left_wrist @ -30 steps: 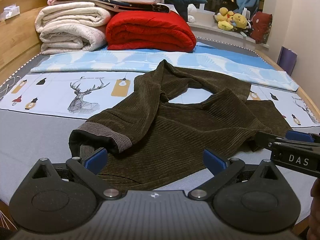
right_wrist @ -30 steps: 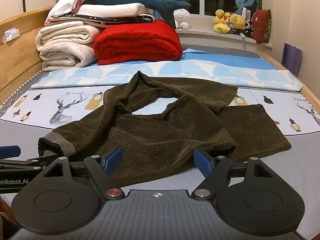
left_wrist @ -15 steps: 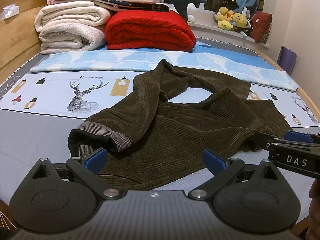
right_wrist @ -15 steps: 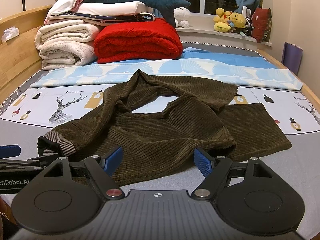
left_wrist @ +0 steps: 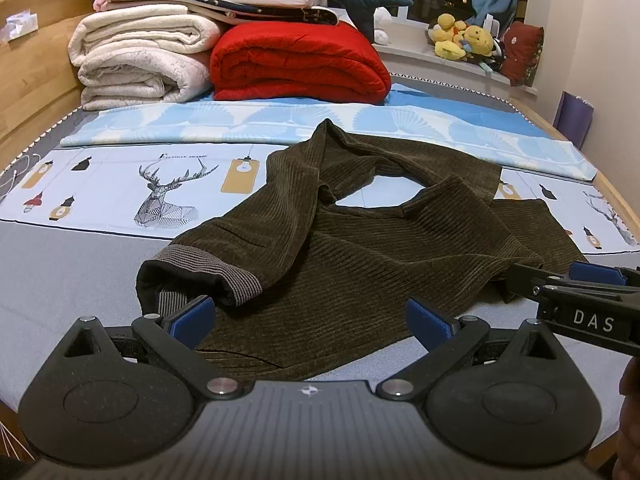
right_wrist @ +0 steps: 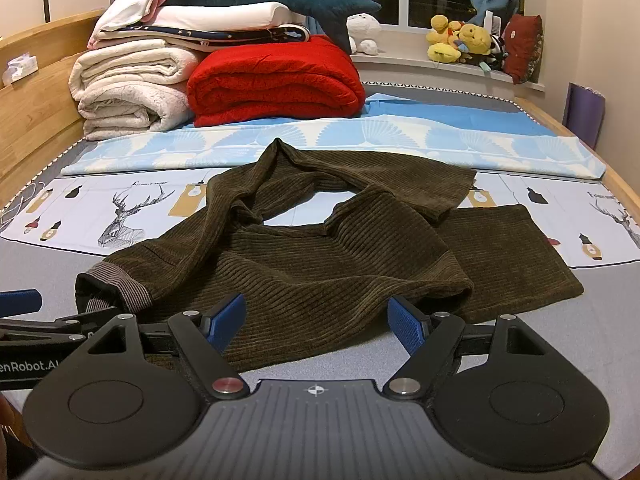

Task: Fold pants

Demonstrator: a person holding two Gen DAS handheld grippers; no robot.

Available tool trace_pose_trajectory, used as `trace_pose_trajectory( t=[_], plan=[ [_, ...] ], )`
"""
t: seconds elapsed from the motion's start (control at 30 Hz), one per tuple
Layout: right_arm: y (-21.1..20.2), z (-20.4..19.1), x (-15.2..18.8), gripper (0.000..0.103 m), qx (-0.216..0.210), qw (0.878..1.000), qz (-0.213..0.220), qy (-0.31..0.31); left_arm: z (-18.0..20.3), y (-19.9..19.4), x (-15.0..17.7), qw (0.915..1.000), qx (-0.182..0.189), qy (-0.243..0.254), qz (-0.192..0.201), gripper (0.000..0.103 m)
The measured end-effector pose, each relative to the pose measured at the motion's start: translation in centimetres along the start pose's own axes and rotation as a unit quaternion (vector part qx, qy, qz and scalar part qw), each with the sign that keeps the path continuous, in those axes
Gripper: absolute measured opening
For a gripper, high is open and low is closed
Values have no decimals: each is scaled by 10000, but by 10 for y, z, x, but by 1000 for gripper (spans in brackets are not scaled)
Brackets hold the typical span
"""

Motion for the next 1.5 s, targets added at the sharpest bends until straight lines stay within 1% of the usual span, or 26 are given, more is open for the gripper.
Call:
trace_pose_trajectory(
  t=[0.2,0.23,0.27,0.3,0.33,0.37,0.47,0.57,0.6,0.63,0.7,0.77,0.83,0.9,0.93,0.97,1.0,1.03,1.07,1.13,1.17,1.2,1.23,1.3,1.43,1.5],
  plan=[
    [-1,1,0,80,6,10000,36,14,-2,-1,-1,10000,30,9,-7,100],
    [-2,3,-2,77,51,9999,99,28,-3,-1,-2,10000,75,-9,-12,80],
    [-5,9,-5,66,118,9997,214,86,-8,-3,-8,9999,111,-19,16,52],
    [-8,17,-10,55,185,9990,365,180,-14,-4,-18,9998,195,40,41,1],
    [-12,27,-16,33,231,9979,529,302,-21,-5,-29,9996,242,63,135,0],
    [-15,39,-22,21,274,9963,681,452,-33,-4,-45,9994,193,78,280,0],
    [-16,84,-37,20,540,9896,962,927,-58,27,-78,9993,151,324,62,0],
    [3,130,-37,21,691,9867,696,1296,-65,82,-79,9969,260,616,-410,8],
    [10,144,-35,22,725,9851,594,1441,-64,104,-70,9946,222,797,-627,19],
    [19,162,-32,25,738,9827,450,1639,-63,124,-59,9912,216,918,-923,38],
    [33,189,-26,35,757,9776,259,1949,-53,157,-37,9792,275,1219,-1599,60],
    [44,223,-18,51,842,9673,127,2388,-43,173,-33,9734,240,1689,-1529,77],
    [59,259,-4,55,908,9492,-21,3014,-33,185,-29,9644,208,2233,-1400,85],
    [75,287,13,55,1035,9310,-224,3493,-26,199,-17,9499,252,2689,-1573,85],
    [85,302,24,55,1095,9212,-354,3716,-24,203,-11,9436,224,2897,-1588,75],
    [94,311,32,55,1137,9150,-450,3845,-25,207,-5,9350,189,3157,-1604,59],
    [103,316,37,55,1166,9107,-538,3925,-31,213,-1,9238,131,3433,-1690,19],
    [112,322,42,55,1193,9072,-634,3983,-40,215,-6,9221,69,3479,-1690,12],
    [121,326,46,55,1198,9044,-711,4033,-64,217,-32,9421,-233,3006,-1468,12],
    [138,334,50,55,1200,9020,-803,4069,-135,206,-99,9852,-898,1245,-758,12],
    [144,336,51,55,1208,9017,-831,4067,-175,190,-129,9906,-1286,445,-114,13],
    [150,339,52,55,1195,9016,-841,4072,-210,173,-146,9858,-1621,-119,413,18],
    [155,340,53,55,1189,9014,-861,4073,-229,162,-148,9817,-1746,-461,606,45],
    [167,344,57,55,1225,8988,-955,4100,-239,159,-129,9898,-1216,-645,369,80],
    [193,351,64,55,1307,8931,-1089,4165,-251,176,-69,9917,-676,-695,-844,80],
    [197,354,61,55,1407,8962,-977,4092,-255,193,-22,9747,-84,-1247,-1853,80]
  ],
)
Point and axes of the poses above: each gripper's, at about its wrist camera, not at the fingertips, and y roughly the way its jaws point, z to its right, x to its underside, the point moved 9 cm from there along y, roughly the way its jaws point, and after that the axes turned 1 degree about -z, right-handed, at the moved point
